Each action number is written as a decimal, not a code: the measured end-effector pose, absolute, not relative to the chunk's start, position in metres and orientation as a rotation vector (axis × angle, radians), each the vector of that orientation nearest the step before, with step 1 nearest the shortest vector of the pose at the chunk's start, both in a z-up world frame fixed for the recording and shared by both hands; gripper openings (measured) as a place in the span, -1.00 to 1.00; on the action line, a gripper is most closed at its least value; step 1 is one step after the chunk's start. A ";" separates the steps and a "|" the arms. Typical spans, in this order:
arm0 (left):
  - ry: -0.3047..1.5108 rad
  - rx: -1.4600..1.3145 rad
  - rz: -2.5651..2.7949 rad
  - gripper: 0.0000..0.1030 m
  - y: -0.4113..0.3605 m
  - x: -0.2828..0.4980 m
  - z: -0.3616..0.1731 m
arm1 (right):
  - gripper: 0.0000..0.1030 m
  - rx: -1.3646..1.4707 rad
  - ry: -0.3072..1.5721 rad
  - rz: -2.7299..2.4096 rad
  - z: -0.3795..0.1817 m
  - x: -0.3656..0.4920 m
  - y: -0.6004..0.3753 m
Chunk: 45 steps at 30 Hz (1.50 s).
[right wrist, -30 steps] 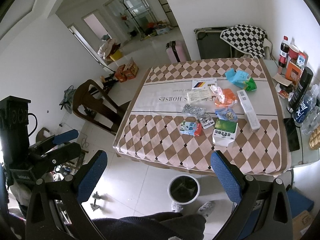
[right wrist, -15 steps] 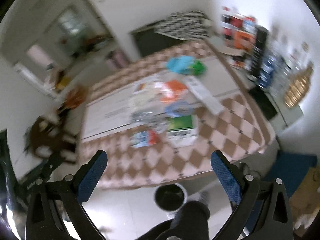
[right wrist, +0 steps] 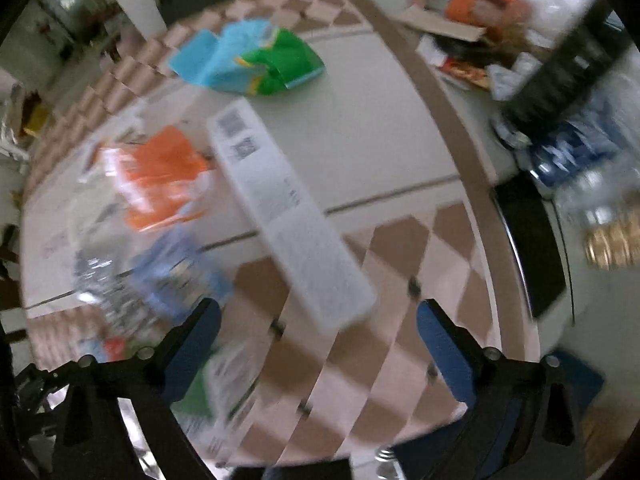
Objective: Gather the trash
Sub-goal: 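Grasp the small milk carton with the left tool while the right tool grasps the white toothpaste box, then carry both items to the white bin and open both tools to drop them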
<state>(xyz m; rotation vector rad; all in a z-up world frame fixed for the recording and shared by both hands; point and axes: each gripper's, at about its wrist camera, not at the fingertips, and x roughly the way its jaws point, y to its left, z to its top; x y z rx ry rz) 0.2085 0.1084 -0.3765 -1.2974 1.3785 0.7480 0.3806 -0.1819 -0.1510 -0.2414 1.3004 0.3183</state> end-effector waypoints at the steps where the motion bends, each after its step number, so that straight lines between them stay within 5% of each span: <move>1: 1.366 -1.351 0.763 0.44 0.109 0.209 -0.383 | 0.84 -0.262 1.310 0.318 -0.159 0.390 -0.177; 5: 1.261 -1.513 0.824 0.27 0.114 0.208 -0.386 | 0.73 -0.340 1.331 0.350 -0.188 0.422 -0.156; 7: 1.264 -1.509 0.841 -0.16 0.115 0.209 -0.383 | 0.50 -0.368 1.353 0.377 -0.202 0.430 -0.146; 10: 1.319 -1.420 0.846 -0.28 0.112 0.212 -0.375 | 0.14 -0.387 1.386 0.421 -0.219 0.438 -0.135; 25: 1.515 -0.724 0.756 -0.42 0.089 0.269 -0.318 | 0.23 -0.461 1.417 0.448 -0.261 0.404 -0.131; 32: 1.449 -0.625 0.735 -0.44 0.078 0.261 -0.258 | 0.04 -0.395 1.402 0.429 -0.268 0.395 -0.146; 45: 1.171 -0.425 0.566 -0.44 0.045 0.164 -0.089 | 0.04 -0.090 1.196 0.436 -0.141 0.308 -0.220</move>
